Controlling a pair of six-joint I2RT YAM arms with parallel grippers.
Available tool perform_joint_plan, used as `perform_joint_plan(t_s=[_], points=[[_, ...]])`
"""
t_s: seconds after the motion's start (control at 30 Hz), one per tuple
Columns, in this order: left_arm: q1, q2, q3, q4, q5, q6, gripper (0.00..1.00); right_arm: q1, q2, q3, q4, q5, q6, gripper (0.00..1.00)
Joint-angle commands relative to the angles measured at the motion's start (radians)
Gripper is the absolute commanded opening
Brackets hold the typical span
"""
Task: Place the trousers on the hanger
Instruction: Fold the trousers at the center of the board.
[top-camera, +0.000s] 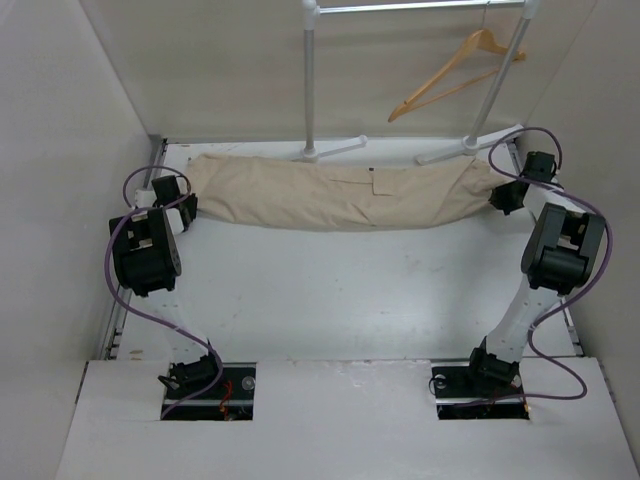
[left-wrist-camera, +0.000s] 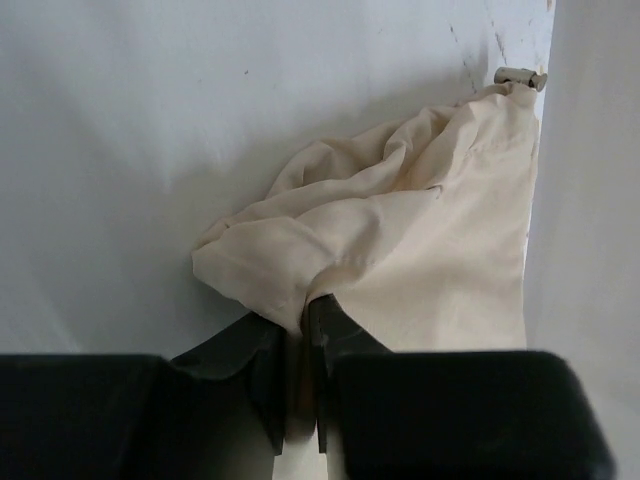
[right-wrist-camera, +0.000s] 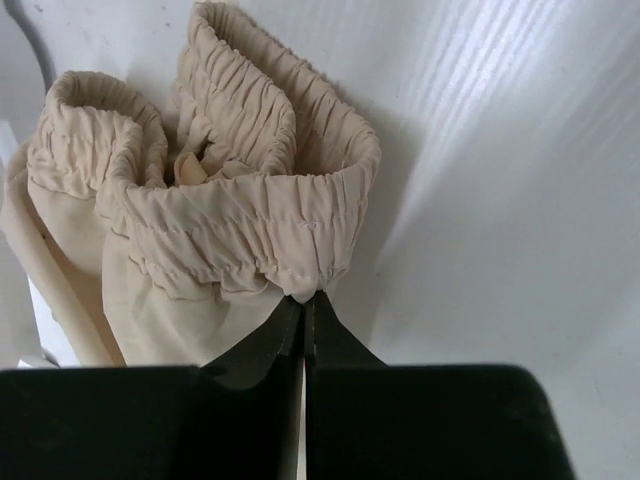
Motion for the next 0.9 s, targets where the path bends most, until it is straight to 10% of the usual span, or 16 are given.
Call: perform_joint_plan(t_s=[0.0,0.7,0.87], points=[[0.007,0.014,0.018,-0.075,-0.039,0.018,0.07,0.003,-0.016,0.033,-0.064,0.031,0.001,0.02],[0.213,-0.661,-0.413,-0.562,-0.255,0.162,0.03,-0.051,-0.791,-0.755,-0.034,0.114,0.029,0.00],[0.173,-0.736,-0.408,-0.618,-0.303,0.210,0.38,-0.045,-0.945,-0.844,-0.070,0.148,-0.041,0.19]])
